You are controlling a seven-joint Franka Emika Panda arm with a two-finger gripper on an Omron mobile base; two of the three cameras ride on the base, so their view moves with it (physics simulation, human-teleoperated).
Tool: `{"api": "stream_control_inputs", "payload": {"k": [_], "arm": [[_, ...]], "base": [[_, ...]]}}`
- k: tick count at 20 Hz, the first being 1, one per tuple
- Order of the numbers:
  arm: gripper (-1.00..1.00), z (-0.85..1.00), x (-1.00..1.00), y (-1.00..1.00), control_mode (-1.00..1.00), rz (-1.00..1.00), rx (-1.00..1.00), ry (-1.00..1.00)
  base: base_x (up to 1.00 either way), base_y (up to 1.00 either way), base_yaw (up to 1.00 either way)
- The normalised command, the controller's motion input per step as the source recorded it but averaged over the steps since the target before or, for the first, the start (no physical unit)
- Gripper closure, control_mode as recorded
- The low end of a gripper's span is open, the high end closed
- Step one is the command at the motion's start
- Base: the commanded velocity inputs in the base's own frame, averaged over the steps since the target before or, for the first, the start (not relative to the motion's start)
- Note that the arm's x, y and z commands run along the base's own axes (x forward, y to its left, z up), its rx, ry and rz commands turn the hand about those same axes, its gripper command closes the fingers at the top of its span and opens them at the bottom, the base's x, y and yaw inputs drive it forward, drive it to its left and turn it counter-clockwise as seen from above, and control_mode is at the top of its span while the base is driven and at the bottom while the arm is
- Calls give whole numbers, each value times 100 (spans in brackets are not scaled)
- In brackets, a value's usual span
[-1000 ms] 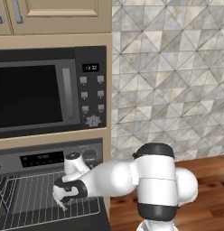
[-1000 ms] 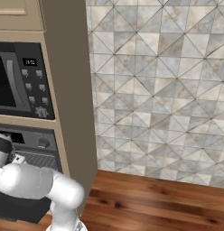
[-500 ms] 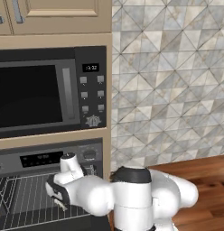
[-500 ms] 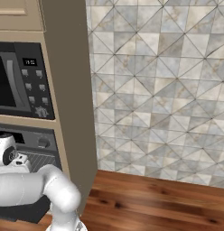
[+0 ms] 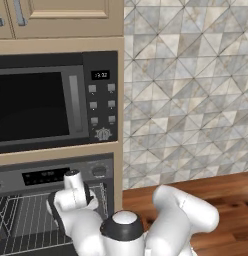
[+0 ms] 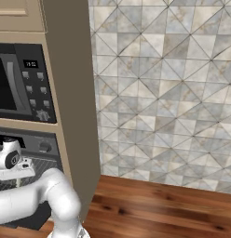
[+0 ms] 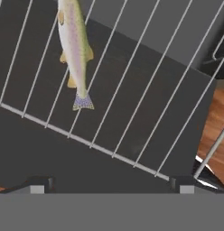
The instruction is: Take the fish from the oven and place it on the plate on the counter.
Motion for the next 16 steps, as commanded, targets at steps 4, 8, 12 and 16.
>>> {"api": "stream_control_inputs", "payload": {"k": [4,8,12,16], "arm": [[-100,-18,0,14,-100,14,6,-1],[-100,-6,0,5,-100,14,8,-14],[-100,0,0,8,-100,10,12,-25],[-100,-6,0,9,-100,8,16,-26]], "base": [[0,0,0],[0,0,0],[0,0,0],[0,0,0]]}}
